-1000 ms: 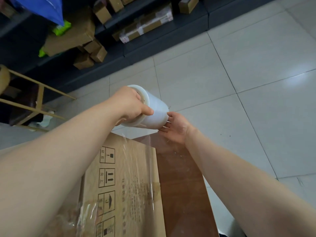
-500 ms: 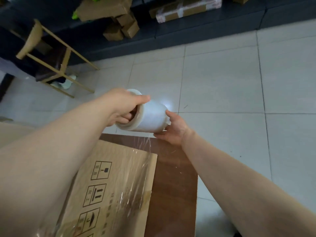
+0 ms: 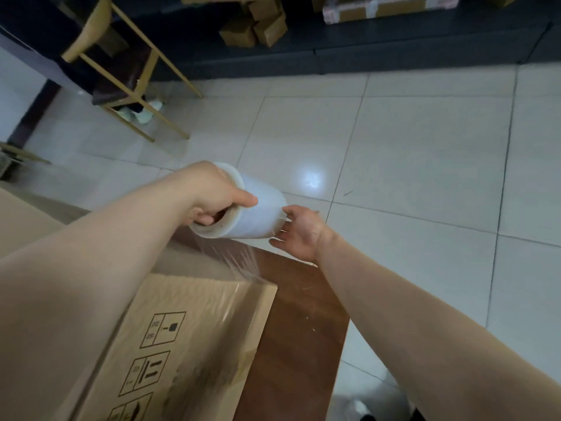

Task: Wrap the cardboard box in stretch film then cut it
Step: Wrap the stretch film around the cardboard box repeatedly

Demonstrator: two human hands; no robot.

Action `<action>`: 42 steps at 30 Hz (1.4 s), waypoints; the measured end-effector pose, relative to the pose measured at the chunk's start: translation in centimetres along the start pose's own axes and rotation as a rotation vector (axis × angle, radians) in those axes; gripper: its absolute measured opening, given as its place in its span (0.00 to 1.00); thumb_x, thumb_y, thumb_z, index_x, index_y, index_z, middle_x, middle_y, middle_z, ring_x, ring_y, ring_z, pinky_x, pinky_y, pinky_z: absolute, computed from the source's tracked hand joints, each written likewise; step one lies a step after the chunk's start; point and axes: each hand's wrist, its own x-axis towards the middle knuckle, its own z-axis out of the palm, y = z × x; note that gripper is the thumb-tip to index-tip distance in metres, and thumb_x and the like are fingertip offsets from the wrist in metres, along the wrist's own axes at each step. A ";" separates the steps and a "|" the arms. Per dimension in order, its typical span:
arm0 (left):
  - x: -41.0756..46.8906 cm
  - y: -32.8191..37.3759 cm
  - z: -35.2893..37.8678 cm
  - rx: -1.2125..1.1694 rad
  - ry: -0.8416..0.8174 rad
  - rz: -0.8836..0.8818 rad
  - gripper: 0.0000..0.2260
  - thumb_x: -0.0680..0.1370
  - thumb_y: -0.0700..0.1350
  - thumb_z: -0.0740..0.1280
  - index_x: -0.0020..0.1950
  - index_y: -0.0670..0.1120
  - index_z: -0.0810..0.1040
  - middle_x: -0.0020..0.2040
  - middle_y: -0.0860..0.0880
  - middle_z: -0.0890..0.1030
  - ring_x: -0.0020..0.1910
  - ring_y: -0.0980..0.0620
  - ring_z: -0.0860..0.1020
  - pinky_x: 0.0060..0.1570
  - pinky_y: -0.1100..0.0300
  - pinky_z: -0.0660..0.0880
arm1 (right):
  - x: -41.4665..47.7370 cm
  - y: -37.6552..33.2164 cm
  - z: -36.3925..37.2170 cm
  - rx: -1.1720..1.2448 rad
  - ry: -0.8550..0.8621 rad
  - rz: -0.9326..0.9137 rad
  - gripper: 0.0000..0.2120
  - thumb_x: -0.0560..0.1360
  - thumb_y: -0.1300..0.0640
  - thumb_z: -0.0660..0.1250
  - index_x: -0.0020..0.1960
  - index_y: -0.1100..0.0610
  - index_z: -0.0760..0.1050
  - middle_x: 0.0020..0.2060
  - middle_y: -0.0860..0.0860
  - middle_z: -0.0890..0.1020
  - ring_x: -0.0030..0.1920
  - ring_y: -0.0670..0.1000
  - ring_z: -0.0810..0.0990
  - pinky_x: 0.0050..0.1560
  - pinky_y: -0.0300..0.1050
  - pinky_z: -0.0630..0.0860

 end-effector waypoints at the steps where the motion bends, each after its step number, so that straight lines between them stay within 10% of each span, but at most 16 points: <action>1: 0.0 0.2 -0.1 0.129 0.012 0.020 0.20 0.73 0.54 0.72 0.30 0.42 0.70 0.21 0.44 0.68 0.19 0.49 0.67 0.22 0.63 0.61 | 0.2 -0.1 0.3 0.007 0.001 -0.005 0.12 0.81 0.54 0.54 0.61 0.57 0.70 0.45 0.53 0.76 0.42 0.53 0.75 0.54 0.49 0.72; 7: 0.5 0.2 -1.0 0.528 -0.004 0.098 0.25 0.74 0.57 0.69 0.54 0.34 0.79 0.56 0.39 0.80 0.57 0.40 0.77 0.46 0.57 0.66 | 2.2 -0.9 2.1 -0.015 -0.037 -0.026 0.15 0.83 0.49 0.55 0.57 0.57 0.76 0.44 0.52 0.78 0.41 0.52 0.78 0.45 0.50 0.78; 12: 1.6 -1.3 -2.5 0.049 -0.080 0.032 0.18 0.74 0.58 0.69 0.40 0.43 0.77 0.36 0.42 0.78 0.36 0.47 0.78 0.37 0.60 0.72 | 3.1 -1.2 3.0 0.014 -0.066 -0.005 0.14 0.82 0.54 0.59 0.62 0.60 0.73 0.44 0.54 0.77 0.41 0.54 0.79 0.44 0.54 0.80; 16: 2.9 -2.3 -3.6 -0.567 -0.085 -0.176 0.22 0.79 0.57 0.63 0.65 0.43 0.73 0.40 0.48 0.76 0.36 0.48 0.77 0.41 0.53 0.75 | 3.8 -1.5 3.1 0.099 -0.108 0.003 0.12 0.81 0.57 0.59 0.61 0.61 0.73 0.50 0.56 0.78 0.48 0.57 0.80 0.49 0.57 0.78; 18: 3.4 -2.5 -3.8 -0.657 -0.056 -0.218 0.17 0.80 0.53 0.63 0.61 0.43 0.72 0.39 0.48 0.75 0.33 0.50 0.76 0.33 0.56 0.74 | 4.1 -1.4 3.4 0.121 -0.120 0.025 0.11 0.81 0.57 0.58 0.60 0.62 0.73 0.52 0.57 0.79 0.50 0.58 0.80 0.50 0.57 0.78; 22: 4.6 -3.1 -4.4 -0.671 -0.017 -0.252 0.10 0.79 0.47 0.67 0.43 0.42 0.71 0.36 0.47 0.76 0.32 0.52 0.77 0.30 0.58 0.73 | 5.2 -1.9 4.3 0.100 -0.134 0.071 0.14 0.81 0.59 0.56 0.64 0.62 0.70 0.53 0.58 0.78 0.51 0.59 0.79 0.52 0.55 0.77; 29: 6.2 -3.6 -5.4 -0.475 0.128 -0.293 0.14 0.74 0.46 0.73 0.54 0.39 0.76 0.34 0.45 0.76 0.29 0.51 0.76 0.30 0.64 0.73 | 8.0 -4.6 6.6 -0.168 -0.137 0.162 0.11 0.81 0.58 0.56 0.57 0.60 0.73 0.43 0.55 0.78 0.42 0.56 0.77 0.54 0.54 0.76; 34: 7.0 -4.1 -5.9 -0.014 0.120 -0.244 0.19 0.73 0.52 0.70 0.53 0.36 0.78 0.48 0.41 0.79 0.51 0.41 0.78 0.42 0.59 0.67 | 9.8 -5.7 8.2 -0.263 -0.156 0.251 0.11 0.82 0.53 0.58 0.56 0.58 0.75 0.47 0.55 0.80 0.44 0.55 0.79 0.49 0.51 0.78; 37: 7.3 -4.6 -6.3 0.126 0.079 -0.199 0.16 0.74 0.48 0.69 0.32 0.43 0.67 0.31 0.47 0.69 0.36 0.43 0.74 0.36 0.58 0.64 | 10.4 -5.6 9.2 -0.280 -0.161 0.306 0.14 0.82 0.52 0.59 0.61 0.58 0.74 0.52 0.58 0.79 0.45 0.55 0.79 0.44 0.48 0.78; 42: 7.9 -5.7 -7.2 -0.118 0.121 -0.227 0.16 0.73 0.47 0.72 0.32 0.43 0.69 0.31 0.49 0.70 0.30 0.52 0.70 0.30 0.61 0.63 | 11.9 -5.5 10.1 -0.194 -0.178 0.329 0.18 0.82 0.54 0.59 0.68 0.62 0.70 0.54 0.59 0.78 0.50 0.59 0.79 0.49 0.54 0.79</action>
